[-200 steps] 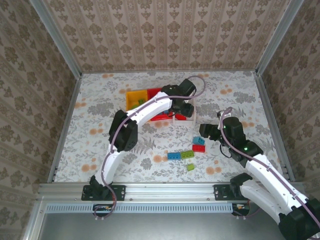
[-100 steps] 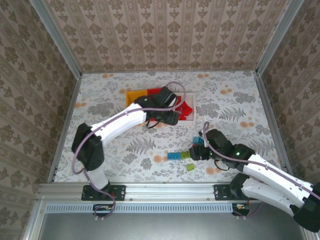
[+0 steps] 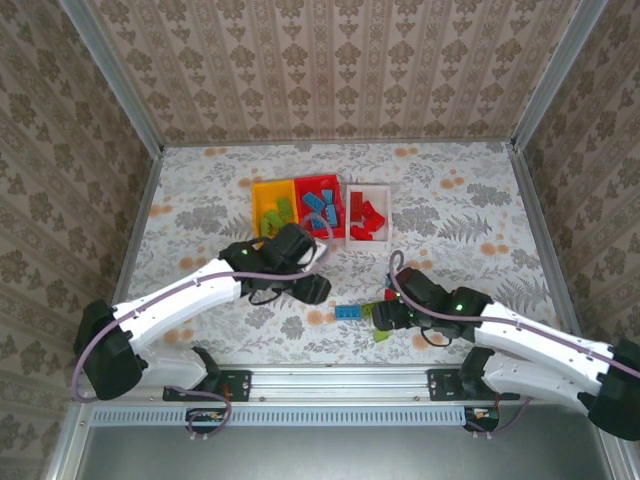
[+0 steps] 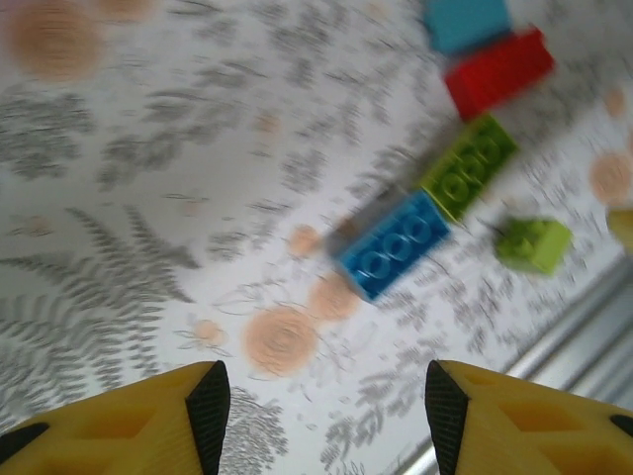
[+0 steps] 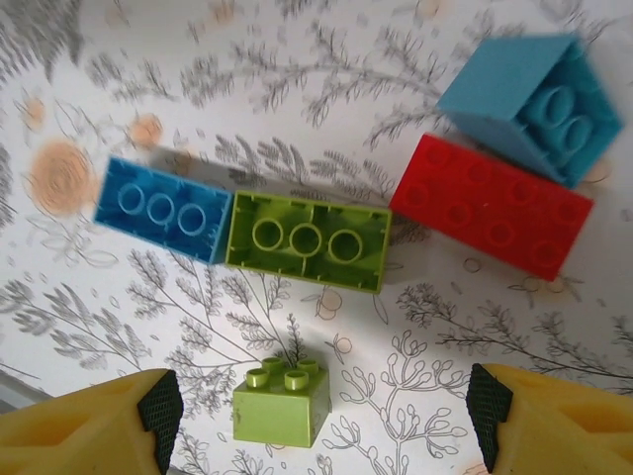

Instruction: Sort the legos into containers by color

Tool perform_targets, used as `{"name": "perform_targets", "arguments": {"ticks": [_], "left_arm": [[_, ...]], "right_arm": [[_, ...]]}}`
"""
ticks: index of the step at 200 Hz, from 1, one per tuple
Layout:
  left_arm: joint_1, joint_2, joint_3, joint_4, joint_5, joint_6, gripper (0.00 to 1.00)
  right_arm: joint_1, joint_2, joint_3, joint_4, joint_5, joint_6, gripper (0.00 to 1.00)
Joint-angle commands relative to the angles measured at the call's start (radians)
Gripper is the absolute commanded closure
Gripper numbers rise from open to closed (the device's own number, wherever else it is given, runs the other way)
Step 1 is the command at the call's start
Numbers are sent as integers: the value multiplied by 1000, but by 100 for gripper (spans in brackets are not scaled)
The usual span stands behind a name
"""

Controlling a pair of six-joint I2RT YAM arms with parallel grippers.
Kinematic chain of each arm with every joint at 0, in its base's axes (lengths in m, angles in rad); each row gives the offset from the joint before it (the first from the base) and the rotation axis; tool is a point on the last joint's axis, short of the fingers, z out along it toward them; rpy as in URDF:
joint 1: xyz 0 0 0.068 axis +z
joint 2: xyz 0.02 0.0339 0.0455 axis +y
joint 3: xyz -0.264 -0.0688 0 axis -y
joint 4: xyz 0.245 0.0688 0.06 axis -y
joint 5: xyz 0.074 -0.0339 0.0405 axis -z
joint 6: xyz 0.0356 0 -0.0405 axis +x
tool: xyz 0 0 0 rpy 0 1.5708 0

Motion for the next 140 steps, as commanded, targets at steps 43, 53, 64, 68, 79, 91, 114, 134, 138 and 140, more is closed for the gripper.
{"name": "perform_targets", "arguments": {"ticks": [43, 53, 64, 68, 79, 91, 114, 134, 138, 140], "left_arm": [[-202, 148, 23, 56, 10, 144, 40], [-231, 192, 55, 59, -18, 160, 39], [-256, 249, 95, 55, -46, 183, 38], [-263, 264, 107, 56, -57, 190, 38], [-278, 309, 135, 63, -80, 206, 37], [-286, 356, 168, 68, -104, 214, 36], [-291, 446, 229, 74, -139, 244, 34], [-291, 531, 294, 61, -178, 264, 27], [-290, 545, 304, 61, -182, 268, 27], [-290, 552, 307, 62, -184, 268, 27]], "right_arm": [[-126, -133, 36, -169, 62, 133, 24], [-175, -157, 42, -190, 48, 150, 24], [-240, -179, 39, -195, 5, 171, 24], [-262, -184, 37, -195, -12, 181, 24], [-311, -192, 32, -191, -59, 197, 25], [-340, -190, 36, -197, -86, 210, 25], [-361, -189, 63, -211, -100, 208, 25], [-384, -186, 77, -227, -129, 207, 24], [-389, -186, 78, -231, -136, 207, 24], [-390, -186, 79, -232, -139, 207, 24]]}}
